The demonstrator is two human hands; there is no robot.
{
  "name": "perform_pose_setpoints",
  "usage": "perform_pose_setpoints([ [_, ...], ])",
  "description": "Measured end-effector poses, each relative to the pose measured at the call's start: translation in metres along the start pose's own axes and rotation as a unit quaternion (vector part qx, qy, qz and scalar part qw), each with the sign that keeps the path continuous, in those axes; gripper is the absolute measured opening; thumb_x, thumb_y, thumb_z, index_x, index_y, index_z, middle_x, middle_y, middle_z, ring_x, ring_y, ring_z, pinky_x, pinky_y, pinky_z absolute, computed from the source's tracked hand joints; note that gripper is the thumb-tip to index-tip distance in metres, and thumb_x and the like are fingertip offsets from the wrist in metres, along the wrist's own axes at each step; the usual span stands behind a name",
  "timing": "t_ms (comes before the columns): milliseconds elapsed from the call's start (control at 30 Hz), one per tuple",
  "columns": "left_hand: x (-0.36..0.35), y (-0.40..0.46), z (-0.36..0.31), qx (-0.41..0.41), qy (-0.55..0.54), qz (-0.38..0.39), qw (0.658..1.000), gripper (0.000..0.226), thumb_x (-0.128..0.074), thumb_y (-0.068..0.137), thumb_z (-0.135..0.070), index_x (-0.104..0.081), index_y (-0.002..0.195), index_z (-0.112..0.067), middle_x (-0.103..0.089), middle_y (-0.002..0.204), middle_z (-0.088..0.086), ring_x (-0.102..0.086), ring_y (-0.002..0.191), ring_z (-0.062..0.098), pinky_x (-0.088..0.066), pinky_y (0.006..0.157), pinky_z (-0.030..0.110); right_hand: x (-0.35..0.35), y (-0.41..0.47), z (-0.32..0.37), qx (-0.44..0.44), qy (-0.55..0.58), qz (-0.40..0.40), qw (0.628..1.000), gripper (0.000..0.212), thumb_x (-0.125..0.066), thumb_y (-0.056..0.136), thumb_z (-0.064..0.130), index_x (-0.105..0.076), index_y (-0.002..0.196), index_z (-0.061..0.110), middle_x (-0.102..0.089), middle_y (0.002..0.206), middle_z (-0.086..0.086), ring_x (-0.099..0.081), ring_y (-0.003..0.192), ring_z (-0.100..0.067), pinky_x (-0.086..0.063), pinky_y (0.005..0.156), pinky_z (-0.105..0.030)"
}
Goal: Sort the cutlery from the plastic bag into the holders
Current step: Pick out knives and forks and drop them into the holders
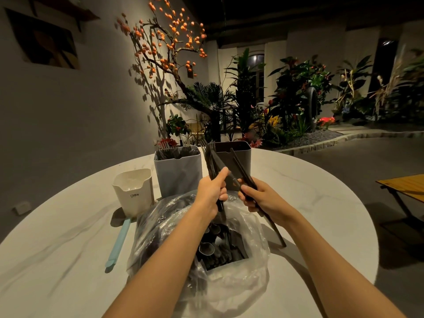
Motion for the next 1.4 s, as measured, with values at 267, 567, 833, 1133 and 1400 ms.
perform_pose_setpoints([
  [267,0.011,0.007,0.006,0.005,-0.074,-0.077,0.994,0.020,-0.049,0.101,-0.020,-0.057,0.092,-0.005,-0.038,0.065,0.000,-0.030,0.046,0.007,-0.028,0.039,0.016,0.000,-0.001,0.000,-0.032,-0.012,-0.022,0.999,0.026,-0.044,0.101,0.025,-0.056,0.110,0.004,-0.070,0.091,-0.009,-0.064,0.073,-0.016,-0.051,0.060,-0.024],
  [567,0.005,0.008,0.009,0.024,-0.097,-0.045,0.994,0.019,-0.043,0.103,-0.025,-0.048,0.098,-0.008,-0.045,0.062,0.000,-0.043,0.048,0.009,-0.042,0.050,0.024,0.000,-0.002,-0.008,-0.102,-0.026,0.032,0.994,0.036,-0.041,0.100,0.039,-0.058,0.096,0.007,-0.039,0.061,-0.003,-0.030,0.050,-0.011,-0.028,0.044,-0.018],
  [833,0.004,0.003,0.006,-0.005,-0.022,-0.029,0.999,0.026,-0.068,0.089,-0.027,-0.052,0.077,-0.010,-0.033,0.046,-0.007,-0.027,0.039,0.007,-0.027,0.042,0.019,-0.009,-0.006,-0.006,-0.102,-0.032,0.105,0.989,0.034,-0.041,0.098,0.038,-0.057,0.098,0.008,-0.037,0.058,0.000,-0.030,0.047,-0.008,-0.027,0.045,-0.017],
  [1133,0.022,0.006,-0.006,-0.066,-0.167,-0.126,0.976,0.017,-0.057,0.097,-0.022,-0.053,0.088,-0.008,-0.028,0.043,-0.010,-0.021,0.036,0.004,-0.020,0.037,0.017,0.012,-0.003,-0.009,-0.078,0.009,-0.026,0.997,0.038,-0.033,0.104,0.032,-0.060,0.101,0.005,-0.069,0.081,-0.012,-0.042,0.042,-0.011,-0.034,0.040,-0.016],
  [1400,0.035,0.010,-0.003,-0.057,-0.149,-0.180,0.971,0.023,-0.061,0.095,-0.026,-0.053,0.082,-0.008,-0.048,0.061,0.000,-0.028,0.035,0.004,-0.024,0.041,0.018,0.018,0.002,-0.012,-0.086,0.196,-0.118,0.970,0.040,-0.065,0.081,0.040,-0.060,0.103,0.006,-0.059,0.080,-0.004,-0.034,0.047,-0.005,-0.029,0.037,-0.013],
])
Point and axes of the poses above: each hand's wrist, its own y-axis towards the middle knuckle, its own x-axis out of the back of the hand, z = x × y, the point moved 5 cm from there along y, towards the middle knuckle
